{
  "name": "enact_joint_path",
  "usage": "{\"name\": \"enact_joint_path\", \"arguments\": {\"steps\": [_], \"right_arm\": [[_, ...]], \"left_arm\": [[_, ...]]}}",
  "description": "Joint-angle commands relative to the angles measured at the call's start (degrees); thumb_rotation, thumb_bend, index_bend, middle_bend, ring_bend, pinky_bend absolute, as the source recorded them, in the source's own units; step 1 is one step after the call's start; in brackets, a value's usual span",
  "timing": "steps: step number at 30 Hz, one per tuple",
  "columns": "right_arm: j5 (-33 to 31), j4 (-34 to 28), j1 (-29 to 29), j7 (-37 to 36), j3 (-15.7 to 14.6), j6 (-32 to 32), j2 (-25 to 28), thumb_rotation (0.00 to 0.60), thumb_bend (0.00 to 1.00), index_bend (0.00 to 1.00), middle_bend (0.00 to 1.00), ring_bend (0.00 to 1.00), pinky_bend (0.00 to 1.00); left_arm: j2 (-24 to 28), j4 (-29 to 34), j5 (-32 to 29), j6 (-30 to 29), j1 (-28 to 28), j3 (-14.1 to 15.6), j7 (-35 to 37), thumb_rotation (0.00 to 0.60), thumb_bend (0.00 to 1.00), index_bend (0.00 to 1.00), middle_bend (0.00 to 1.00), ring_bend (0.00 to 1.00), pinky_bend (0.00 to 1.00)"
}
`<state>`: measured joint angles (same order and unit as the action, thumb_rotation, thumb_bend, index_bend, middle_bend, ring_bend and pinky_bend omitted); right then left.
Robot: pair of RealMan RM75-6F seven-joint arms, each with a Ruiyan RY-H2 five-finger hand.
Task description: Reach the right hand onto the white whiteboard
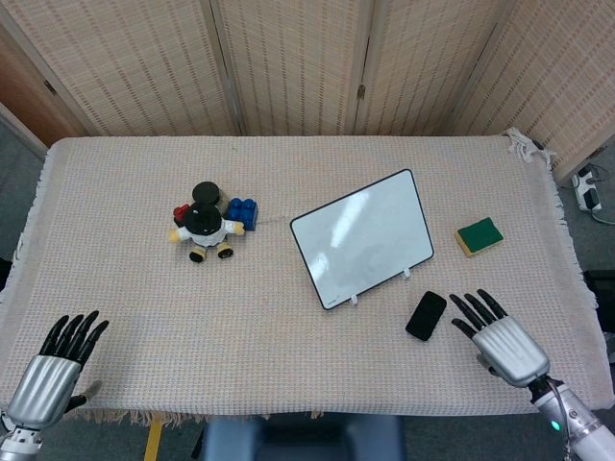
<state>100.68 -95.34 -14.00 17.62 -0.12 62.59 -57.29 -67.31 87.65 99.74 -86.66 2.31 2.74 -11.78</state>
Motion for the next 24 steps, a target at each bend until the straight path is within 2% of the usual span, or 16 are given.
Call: {"name": "enact_joint_path", "arguments": {"steps": [1,4,13,24], "right_arm": [[-2.67,2.93,-3.34,2.71,1.88,-4.21,-2.88,0.600,0.32,0.31,0.00,0.00,0.00],[-4.57,4.71,-5.62,4.33,2.50,-7.17,-4.90,0.600,0.32,0.33,0.00,0.00,0.00],[-8.28,6.18,-9.80,6.53,2.59,-12.27,-8.07,0.600,0.32,0.33,0.00,0.00,0.00],[-12.16,4.95,-11.78,12.08,1.74,-13.72,-9.90,0.600,0.32,0.22,0.00,0.00,0.00]], "left_arm": [[-0.66,0.10,-3.63,3.46,1.73,-1.50,-0.83,0.600,0.21,0.00,0.00,0.00,0.00],[-1.02,-0.09,-6.58,5.00,2.44,-2.68,-1.18,0.600,0.21,0.00,0.00,0.00,0.00],[-0.23,0.44,-9.76,7.23,3.29,-2.84,1.21,0.600,0.20,0.00,0.00,0.00,0.00],[-0.01,0.29,-11.05,7.63,3.89,-2.75,2.34,0.600,0.20,0.00,0.00,0.00,0.00]]}}
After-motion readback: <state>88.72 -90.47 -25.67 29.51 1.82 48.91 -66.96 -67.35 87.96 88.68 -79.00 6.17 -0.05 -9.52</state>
